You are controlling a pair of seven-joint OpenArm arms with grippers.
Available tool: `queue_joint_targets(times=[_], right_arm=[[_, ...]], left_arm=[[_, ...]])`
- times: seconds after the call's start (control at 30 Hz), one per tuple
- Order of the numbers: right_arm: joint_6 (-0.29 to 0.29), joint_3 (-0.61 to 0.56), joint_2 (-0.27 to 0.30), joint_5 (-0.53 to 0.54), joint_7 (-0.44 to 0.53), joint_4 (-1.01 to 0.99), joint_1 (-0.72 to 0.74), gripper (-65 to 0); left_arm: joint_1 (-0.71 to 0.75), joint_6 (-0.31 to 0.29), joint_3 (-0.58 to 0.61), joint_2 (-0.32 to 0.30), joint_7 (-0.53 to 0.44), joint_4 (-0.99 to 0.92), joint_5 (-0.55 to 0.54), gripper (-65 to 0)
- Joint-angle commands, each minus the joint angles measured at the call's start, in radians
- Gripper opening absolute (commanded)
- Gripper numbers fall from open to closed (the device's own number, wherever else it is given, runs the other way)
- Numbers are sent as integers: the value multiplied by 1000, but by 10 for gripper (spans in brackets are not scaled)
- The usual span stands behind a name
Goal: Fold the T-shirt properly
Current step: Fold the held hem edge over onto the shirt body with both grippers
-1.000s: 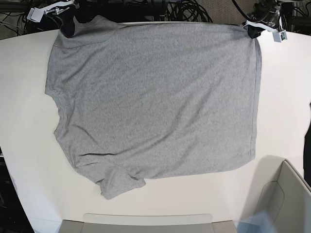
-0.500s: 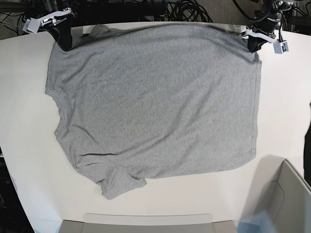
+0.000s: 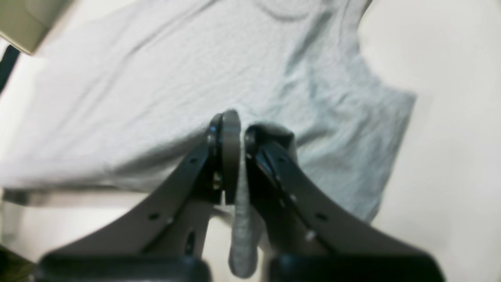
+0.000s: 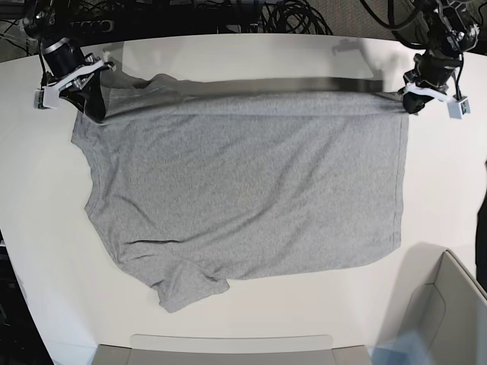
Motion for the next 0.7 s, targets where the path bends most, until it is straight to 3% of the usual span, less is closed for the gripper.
queue_joint_targets(times=[0.0,0.3,0.53,0.67], right_arm=[[12,12,10,-2,5,13,22,-650],[13,2,10,-134,-171,7,215,-650],[16,-10,12,-228,-263,-73,364,-650],[16,-38,17,-277,-270,-136,431,-650]], left_arm=[[-14,-2,-3,-12,1,5,-10,-650],[-144,0,-2,-12,61,-81,-10,-650],[-228,-2,0,-8,81,-118,110,-650],[-301,-3,0,-8,124,-188,118,-650]])
